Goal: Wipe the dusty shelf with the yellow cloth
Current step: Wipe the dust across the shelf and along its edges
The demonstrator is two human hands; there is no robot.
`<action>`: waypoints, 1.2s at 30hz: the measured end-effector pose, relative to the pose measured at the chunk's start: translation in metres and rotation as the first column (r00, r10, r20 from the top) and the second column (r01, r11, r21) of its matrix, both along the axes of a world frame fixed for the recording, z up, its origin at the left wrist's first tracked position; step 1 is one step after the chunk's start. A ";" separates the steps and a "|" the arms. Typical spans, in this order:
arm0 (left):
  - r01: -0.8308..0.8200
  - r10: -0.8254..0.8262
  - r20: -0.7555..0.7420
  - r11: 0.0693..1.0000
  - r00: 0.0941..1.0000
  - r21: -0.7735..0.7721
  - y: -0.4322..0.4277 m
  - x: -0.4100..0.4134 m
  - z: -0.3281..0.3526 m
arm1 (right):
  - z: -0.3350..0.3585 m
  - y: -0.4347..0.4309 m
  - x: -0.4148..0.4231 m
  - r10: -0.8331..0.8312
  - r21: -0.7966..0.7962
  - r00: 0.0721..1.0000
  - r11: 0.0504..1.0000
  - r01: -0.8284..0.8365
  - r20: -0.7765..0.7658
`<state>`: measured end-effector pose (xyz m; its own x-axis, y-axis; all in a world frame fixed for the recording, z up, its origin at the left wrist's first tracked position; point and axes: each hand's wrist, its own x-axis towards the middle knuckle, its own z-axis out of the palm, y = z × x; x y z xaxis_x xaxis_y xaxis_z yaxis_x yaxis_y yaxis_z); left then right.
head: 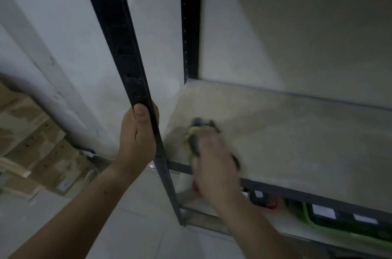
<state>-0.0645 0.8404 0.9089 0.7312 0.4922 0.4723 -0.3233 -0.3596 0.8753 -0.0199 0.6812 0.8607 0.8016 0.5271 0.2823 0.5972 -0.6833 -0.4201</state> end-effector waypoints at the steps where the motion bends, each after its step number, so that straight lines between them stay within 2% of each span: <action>1: 0.003 -0.003 0.000 1.000 1.000 0.007 0.000 0.000 0.000 | 0.004 0.016 -0.014 0.124 0.057 0.987 0.991 -0.119 -0.101; 2: 0.005 -0.005 -0.002 1.000 1.000 0.011 0.001 0.001 0.000 | 0.010 0.021 -0.019 0.216 0.135 0.957 0.972 -0.192 -0.193; 3: 0.007 -0.007 -0.003 1.000 1.000 0.011 0.001 0.001 0.000 | 0.016 0.015 -0.017 0.258 0.231 0.924 0.953 -0.195 -0.284; 4: 0.008 -0.008 0.002 1.000 1.000 0.010 0.002 0.002 -0.001 | 0.021 0.000 -0.010 0.253 0.304 0.903 0.941 -0.146 -0.347; 6: 0.003 -0.003 0.013 1.000 1.000 0.020 0.003 0.004 -0.002 | 0.024 -0.044 0.009 0.118 0.333 0.928 0.943 0.007 -0.354; 9: -0.002 0.001 0.011 1.000 1.000 0.013 0.005 0.005 -0.005 | 0.031 -0.105 0.043 -0.156 0.249 0.972 0.948 0.197 -0.174; 11: 0.003 -0.003 0.022 1.000 1.000 0.008 0.006 0.006 -0.007 | 0.037 -0.128 0.083 -0.301 0.189 0.952 0.933 0.308 -0.063; 13: 0.002 -0.002 0.021 1.000 1.000 0.015 0.006 0.006 -0.007 | 0.040 -0.138 0.135 -0.433 0.096 0.898 0.893 0.439 -0.074; 15: -0.019 0.018 0.022 0.999 1.000 0.031 0.006 0.005 -0.005 | 0.042 -0.124 0.176 -0.513 -0.081 0.849 0.858 0.507 -0.123; 16: -0.029 0.028 0.023 0.999 0.999 0.037 0.006 0.005 -0.004 | 0.039 -0.109 0.189 -0.488 -0.140 0.865 0.870 0.472 -0.119; 19: -0.038 0.037 0.033 0.998 0.999 0.044 0.005 0.004 -0.002 | 0.027 -0.042 0.201 -0.366 -0.179 0.930 0.918 0.355 -0.030; 22: -0.032 0.032 0.023 0.999 0.999 -0.005 0.003 0.004 -0.004 | 0.025 0.010 0.195 -0.408 -0.265 0.912 0.877 0.401 0.030; 24: -0.048 0.048 0.006 0.999 0.999 -0.001 0.002 0.003 -0.004 | 0.024 0.036 0.189 -0.354 -0.277 0.934 0.895 0.350 0.035; 26: -0.066 0.066 -0.009 0.998 0.998 0.007 0.000 0.002 -0.004 | 0.024 0.063 0.175 -0.188 -0.185 0.982 0.964 0.191 0.037; 28: -0.084 0.085 -0.020 0.996 0.996 0.034 0.000 0.002 -0.002 | 0.027 0.088 0.152 -0.002 -0.021 0.997 1.000 0.001 -0.072; 31: -0.091 0.095 -0.050 0.992 0.994 0.089 -0.002 -0.002 0.001 | 0.031 0.100 0.113 0.345 0.093 0.890 0.938 -0.333 -0.298; 33: -0.077 0.082 -0.056 0.994 0.995 0.080 -0.003 -0.006 0.003 | 0.033 0.078 0.098 0.406 0.217 0.839 0.912 -0.348 -0.361; 34: -0.064 0.068 -0.056 0.996 0.996 0.066 -0.004 -0.007 0.004 | 0.036 0.058 0.095 0.377 0.280 0.854 0.916 -0.287 -0.358; 36: -0.058 0.062 -0.063 0.996 0.996 0.062 -0.004 -0.009 0.004 | 0.041 0.003 0.103 0.212 0.350 0.935 0.931 -0.104 -0.284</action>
